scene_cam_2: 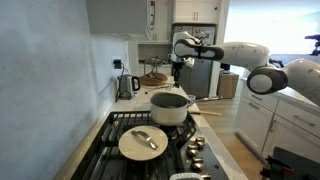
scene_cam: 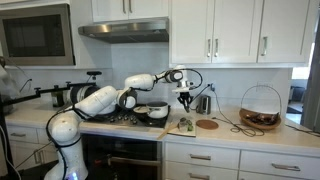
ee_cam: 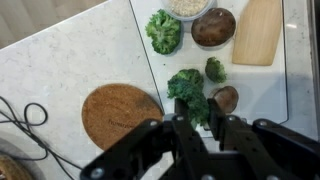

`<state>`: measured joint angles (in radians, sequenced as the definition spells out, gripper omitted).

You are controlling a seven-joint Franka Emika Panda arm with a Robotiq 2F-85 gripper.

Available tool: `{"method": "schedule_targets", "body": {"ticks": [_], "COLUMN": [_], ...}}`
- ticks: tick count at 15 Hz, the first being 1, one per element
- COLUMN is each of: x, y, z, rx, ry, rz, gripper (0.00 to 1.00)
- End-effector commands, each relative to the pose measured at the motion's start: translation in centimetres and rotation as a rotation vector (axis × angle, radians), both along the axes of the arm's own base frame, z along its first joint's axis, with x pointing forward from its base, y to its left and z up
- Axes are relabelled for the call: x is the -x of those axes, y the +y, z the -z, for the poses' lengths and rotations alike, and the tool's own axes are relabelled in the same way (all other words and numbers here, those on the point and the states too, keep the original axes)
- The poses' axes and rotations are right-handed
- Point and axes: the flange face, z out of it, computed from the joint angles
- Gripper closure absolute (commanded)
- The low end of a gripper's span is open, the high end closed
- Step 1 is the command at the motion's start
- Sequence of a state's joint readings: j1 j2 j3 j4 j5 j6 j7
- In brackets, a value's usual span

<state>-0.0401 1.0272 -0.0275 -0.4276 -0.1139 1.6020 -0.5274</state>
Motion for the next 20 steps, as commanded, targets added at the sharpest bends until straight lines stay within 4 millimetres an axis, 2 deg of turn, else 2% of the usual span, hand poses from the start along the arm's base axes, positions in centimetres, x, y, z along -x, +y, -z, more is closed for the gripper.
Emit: {"method": "schedule_targets", "body": {"ticks": [1, 7, 9, 10, 11, 15, 18, 19, 20], "x": [0.8, 1.8, 2.2, 2.4, 1.8, 2.1, 2.1, 2.1, 2.0], "y": [0.1, -0.8, -2.1, -3.4, -1.7, -3.9, -3.7, -3.6, -2.7], "z": [-3.3, -8.1, -9.6, -9.8, -8.6, -9.2, -9.2, -9.2, -9.4], "rx": [0.03, 0.019, 0.011, 0.003, 0.008, 0.008, 0.005, 0.005, 0.018], "ry": [-0.025, -0.103, -0.138, -0.146, -0.133, -0.146, -0.146, -0.146, -0.147], "rz": [0.0, -0.001, 0.005, 0.02, 0.022, 0.047, 0.044, 0.043, 0.025], "gripper": [0.93, 0.93, 0.93, 0.93, 0.74, 0.74, 0.74, 0.93, 0.93]}}
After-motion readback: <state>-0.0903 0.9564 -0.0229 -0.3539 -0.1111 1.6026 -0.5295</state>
